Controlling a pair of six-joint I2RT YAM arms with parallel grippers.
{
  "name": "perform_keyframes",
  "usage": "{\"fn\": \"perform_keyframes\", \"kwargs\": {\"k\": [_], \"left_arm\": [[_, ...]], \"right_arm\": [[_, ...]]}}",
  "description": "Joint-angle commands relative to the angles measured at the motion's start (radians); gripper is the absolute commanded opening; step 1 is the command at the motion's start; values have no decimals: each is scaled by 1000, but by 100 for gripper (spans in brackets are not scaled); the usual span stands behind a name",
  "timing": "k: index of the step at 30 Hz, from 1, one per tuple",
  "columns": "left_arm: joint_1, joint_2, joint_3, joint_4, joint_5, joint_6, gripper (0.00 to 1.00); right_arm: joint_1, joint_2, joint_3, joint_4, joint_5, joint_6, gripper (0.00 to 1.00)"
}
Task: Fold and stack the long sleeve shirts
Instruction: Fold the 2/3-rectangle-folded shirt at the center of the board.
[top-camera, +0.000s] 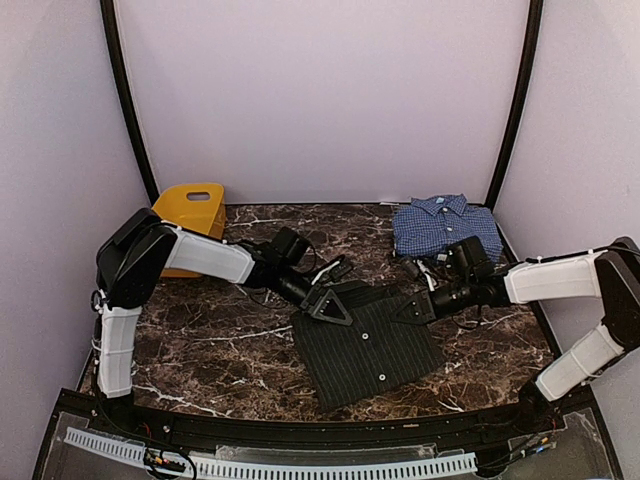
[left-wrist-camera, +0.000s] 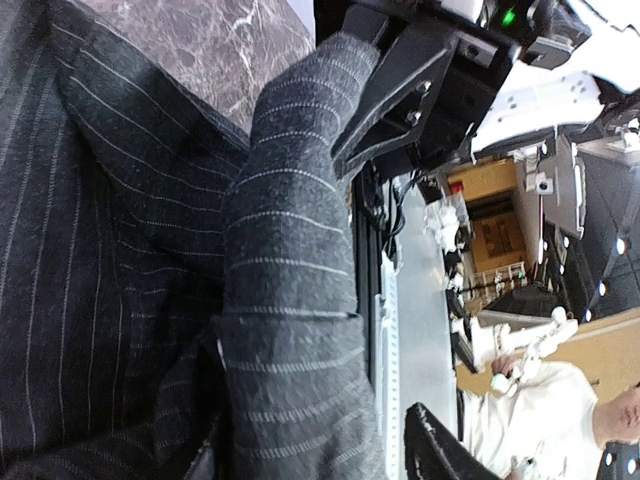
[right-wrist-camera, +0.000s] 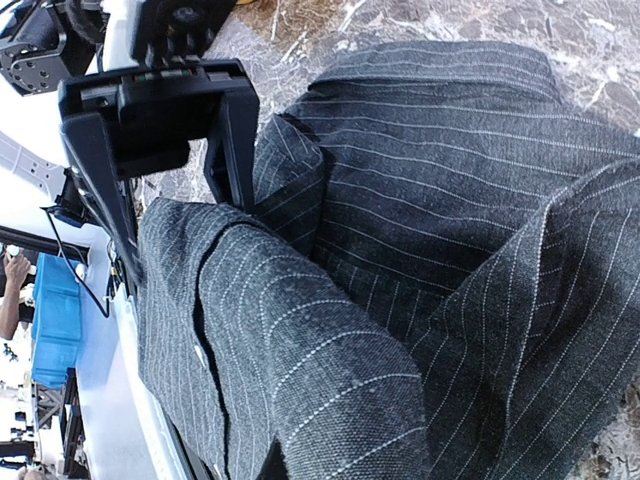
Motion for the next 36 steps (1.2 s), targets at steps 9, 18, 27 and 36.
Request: {"fn": "perform_keyframes", "kwargs": {"k": [9, 18, 27, 36], "left_arm": [[61, -233, -303, 348, -62, -163, 66], [63, -295, -453, 389, -97, -172, 73], [60, -312, -552, 482, -92, -227, 68], [40, -299, -508, 545, -74, -277, 19]], "right_arm": [[-12, -59, 18, 26, -38, 15, 0], [-16, -67, 28, 26, -44, 18, 0], [-23, -69, 31, 25, -41, 25, 0], [-23, -58, 42, 25, -52, 26, 0]]}}
